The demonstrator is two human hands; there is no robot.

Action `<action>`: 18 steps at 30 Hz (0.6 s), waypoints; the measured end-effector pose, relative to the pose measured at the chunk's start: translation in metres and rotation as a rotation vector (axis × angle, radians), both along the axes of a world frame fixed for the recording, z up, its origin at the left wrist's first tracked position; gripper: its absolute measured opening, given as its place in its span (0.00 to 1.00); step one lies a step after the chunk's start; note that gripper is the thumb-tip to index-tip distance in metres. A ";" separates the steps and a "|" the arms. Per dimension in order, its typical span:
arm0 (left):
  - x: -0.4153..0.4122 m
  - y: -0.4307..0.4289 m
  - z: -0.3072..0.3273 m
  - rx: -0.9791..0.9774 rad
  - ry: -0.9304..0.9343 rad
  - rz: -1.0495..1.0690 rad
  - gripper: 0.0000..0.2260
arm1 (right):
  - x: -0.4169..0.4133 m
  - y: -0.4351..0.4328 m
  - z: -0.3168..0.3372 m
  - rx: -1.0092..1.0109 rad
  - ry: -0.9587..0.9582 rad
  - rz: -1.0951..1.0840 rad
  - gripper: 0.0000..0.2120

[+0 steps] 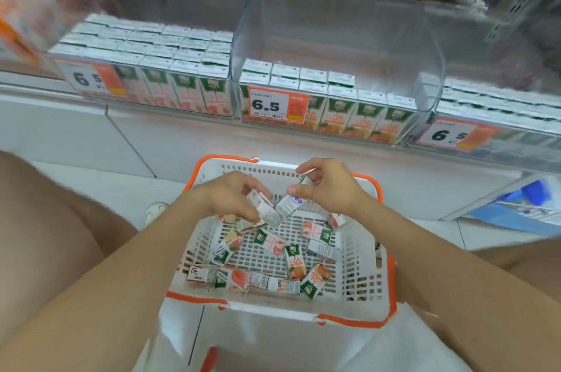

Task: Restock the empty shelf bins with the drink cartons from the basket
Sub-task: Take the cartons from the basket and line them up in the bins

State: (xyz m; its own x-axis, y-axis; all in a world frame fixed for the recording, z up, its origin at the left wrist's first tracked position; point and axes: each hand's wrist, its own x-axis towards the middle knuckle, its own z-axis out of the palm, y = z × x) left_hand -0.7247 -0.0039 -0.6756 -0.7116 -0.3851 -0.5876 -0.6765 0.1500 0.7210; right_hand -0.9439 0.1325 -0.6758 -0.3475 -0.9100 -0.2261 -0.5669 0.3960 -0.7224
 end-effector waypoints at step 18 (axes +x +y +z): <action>0.007 -0.006 0.141 -0.349 0.360 0.158 0.13 | 0.004 -0.004 0.142 -0.297 -0.118 0.002 0.22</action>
